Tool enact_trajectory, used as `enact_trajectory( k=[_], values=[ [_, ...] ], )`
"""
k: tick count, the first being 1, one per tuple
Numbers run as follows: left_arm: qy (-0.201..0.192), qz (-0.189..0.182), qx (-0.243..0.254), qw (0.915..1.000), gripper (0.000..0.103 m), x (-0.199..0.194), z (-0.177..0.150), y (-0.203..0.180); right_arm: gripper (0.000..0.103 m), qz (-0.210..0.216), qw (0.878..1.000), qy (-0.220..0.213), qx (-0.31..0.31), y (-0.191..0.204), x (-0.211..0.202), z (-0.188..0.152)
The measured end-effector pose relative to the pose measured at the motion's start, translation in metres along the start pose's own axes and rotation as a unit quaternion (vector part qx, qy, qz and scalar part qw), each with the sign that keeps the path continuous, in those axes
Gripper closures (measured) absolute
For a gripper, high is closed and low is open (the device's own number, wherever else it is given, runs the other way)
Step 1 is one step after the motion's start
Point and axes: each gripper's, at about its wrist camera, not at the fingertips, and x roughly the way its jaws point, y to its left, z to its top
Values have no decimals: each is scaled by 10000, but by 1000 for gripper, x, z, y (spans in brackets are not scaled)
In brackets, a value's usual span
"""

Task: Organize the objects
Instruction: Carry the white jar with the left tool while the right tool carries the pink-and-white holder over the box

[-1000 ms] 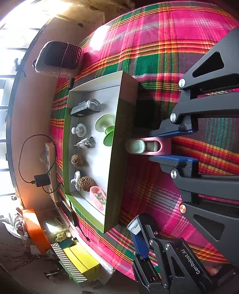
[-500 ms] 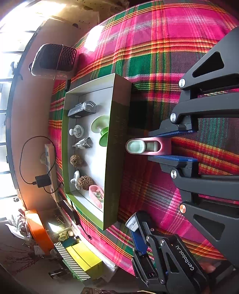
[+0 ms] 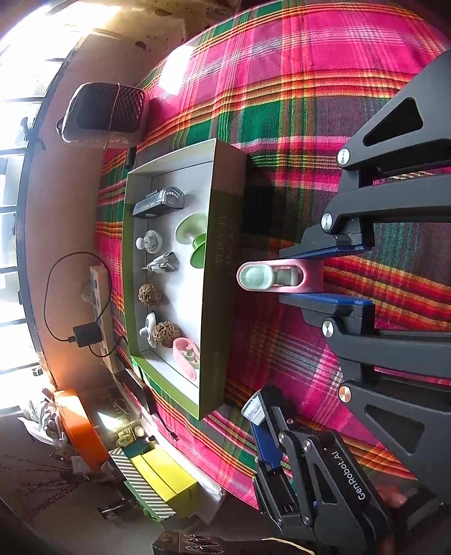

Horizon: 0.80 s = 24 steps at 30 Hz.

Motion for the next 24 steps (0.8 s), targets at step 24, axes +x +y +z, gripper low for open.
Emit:
enact_trajectory(
  k=[24],
  values=[
    [-340,-200,54,9992,78,-13,43,-16,85,-144,9984,-502,212,-27,-31,29]
  ],
)
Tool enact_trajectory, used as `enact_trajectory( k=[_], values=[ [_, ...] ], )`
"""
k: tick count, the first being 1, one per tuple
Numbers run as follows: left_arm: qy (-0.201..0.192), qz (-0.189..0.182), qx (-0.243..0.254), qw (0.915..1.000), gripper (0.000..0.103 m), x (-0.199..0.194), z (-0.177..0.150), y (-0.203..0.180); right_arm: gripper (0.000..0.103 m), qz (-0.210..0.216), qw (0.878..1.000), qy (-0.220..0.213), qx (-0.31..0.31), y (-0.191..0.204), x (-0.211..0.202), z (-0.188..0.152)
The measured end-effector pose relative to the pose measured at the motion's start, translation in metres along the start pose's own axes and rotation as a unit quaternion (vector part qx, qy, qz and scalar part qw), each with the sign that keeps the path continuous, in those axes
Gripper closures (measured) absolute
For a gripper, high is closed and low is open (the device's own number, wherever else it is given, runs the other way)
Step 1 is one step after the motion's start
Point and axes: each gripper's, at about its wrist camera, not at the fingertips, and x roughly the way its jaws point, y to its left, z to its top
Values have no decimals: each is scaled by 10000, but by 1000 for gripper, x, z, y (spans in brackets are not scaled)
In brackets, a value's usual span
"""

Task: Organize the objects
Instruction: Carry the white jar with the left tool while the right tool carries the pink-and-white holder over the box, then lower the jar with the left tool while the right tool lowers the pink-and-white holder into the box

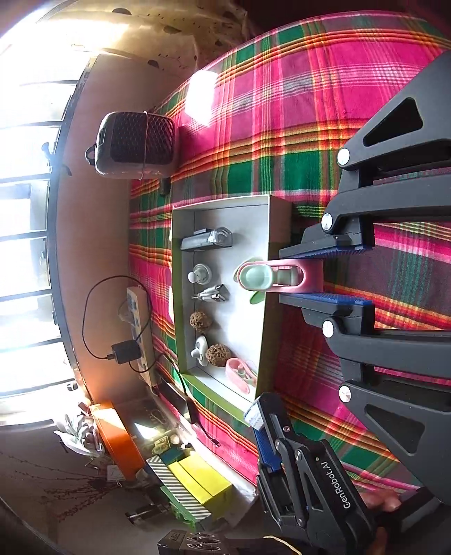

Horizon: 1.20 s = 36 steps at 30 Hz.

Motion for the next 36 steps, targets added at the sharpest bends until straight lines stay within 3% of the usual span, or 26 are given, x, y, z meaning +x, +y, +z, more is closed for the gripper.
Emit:
enact_trajectory(
  k=[20,36],
  values=[
    [87,6,-61,9999,78,39,36,-1,85,185,9997,88,93,-10,45,53],
    [278,19,-87,9996,78,71,41,3,85,220,9985,491,64,-10,91,63]
  ],
)
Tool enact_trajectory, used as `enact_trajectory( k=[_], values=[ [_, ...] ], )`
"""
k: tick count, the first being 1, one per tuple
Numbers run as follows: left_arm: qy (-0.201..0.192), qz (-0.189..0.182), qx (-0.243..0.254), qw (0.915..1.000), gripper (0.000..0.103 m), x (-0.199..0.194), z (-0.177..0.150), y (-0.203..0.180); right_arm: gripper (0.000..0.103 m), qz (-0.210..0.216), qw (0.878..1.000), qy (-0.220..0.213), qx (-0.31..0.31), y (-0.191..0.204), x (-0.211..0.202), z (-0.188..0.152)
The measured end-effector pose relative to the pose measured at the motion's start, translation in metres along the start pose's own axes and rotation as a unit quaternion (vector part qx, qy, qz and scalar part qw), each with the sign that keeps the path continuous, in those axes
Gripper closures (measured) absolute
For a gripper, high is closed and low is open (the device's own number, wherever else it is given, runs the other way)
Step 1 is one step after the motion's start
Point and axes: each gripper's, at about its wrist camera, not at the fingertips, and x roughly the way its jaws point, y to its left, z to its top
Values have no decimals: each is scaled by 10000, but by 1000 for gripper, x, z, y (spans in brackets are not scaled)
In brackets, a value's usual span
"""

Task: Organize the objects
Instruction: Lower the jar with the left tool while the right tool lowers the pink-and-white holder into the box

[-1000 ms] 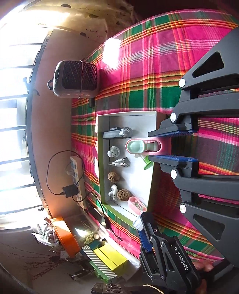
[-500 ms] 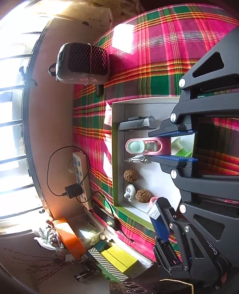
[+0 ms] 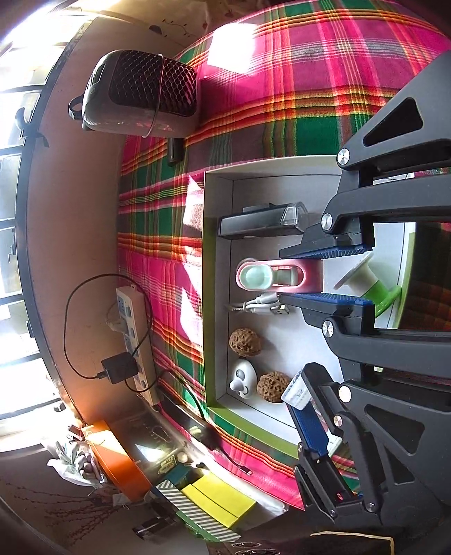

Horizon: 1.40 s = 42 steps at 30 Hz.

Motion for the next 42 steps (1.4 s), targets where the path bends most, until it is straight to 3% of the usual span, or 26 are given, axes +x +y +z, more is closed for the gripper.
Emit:
enact_trajectory(
  k=[42],
  values=[
    [194,43,73,9998,78,18,0,-2,84,-62,9995,309,-70,0,29,-1]
  ],
)
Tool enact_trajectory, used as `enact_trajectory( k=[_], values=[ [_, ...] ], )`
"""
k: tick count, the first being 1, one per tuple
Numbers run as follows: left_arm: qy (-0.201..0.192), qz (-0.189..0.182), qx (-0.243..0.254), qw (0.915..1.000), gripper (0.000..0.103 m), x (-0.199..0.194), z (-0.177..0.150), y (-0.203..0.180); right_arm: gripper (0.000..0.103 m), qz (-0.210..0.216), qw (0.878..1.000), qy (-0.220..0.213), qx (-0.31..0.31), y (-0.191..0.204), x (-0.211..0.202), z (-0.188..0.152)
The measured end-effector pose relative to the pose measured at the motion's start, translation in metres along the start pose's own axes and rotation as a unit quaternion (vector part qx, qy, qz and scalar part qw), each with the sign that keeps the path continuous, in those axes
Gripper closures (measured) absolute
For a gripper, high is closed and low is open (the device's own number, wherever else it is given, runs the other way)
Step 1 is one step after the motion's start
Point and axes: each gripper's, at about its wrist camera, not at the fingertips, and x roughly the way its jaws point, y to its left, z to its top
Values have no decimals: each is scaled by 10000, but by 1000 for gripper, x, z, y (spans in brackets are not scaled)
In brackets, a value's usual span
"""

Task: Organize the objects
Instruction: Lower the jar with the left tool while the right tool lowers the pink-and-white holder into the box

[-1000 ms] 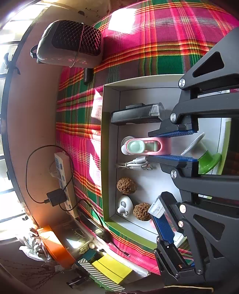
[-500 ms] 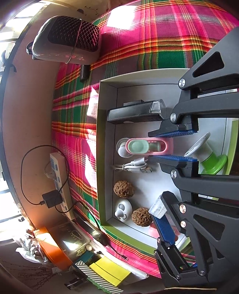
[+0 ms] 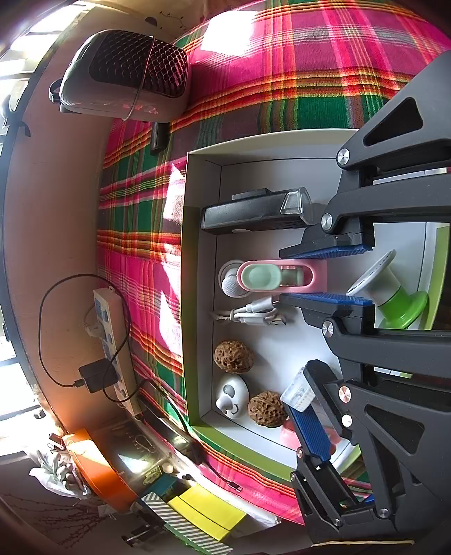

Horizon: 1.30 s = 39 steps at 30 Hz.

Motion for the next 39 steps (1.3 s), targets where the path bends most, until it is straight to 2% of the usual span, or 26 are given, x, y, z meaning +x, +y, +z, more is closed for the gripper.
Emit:
enact_trajectory(
  k=[14,15,17,19,33,39],
  values=[
    [-8,9,10,10000,77,0,-1,0,84,-36,10000,-19,19,0,-1,-1],
    [-9,4,9,10000,76,0,0,0,82,-31,10000,-25,23,0,-2,-1],
    [-9,3,15,10000,74,0,0,0,73,-24,10000,-37,26,1,-3,-1],
    [-6,19,11,10000,73,0,0,1,70,-9,10000,-44,15,2,-3,-1],
    [-88,100,7,9999,72,-9,-1,1,69,-41,9998,-188,30,5,-15,-1],
    [-158,261,62,9995,72,-22,-4,-3,69,-84,9994,-342,9,9,-30,-4]
  ],
)
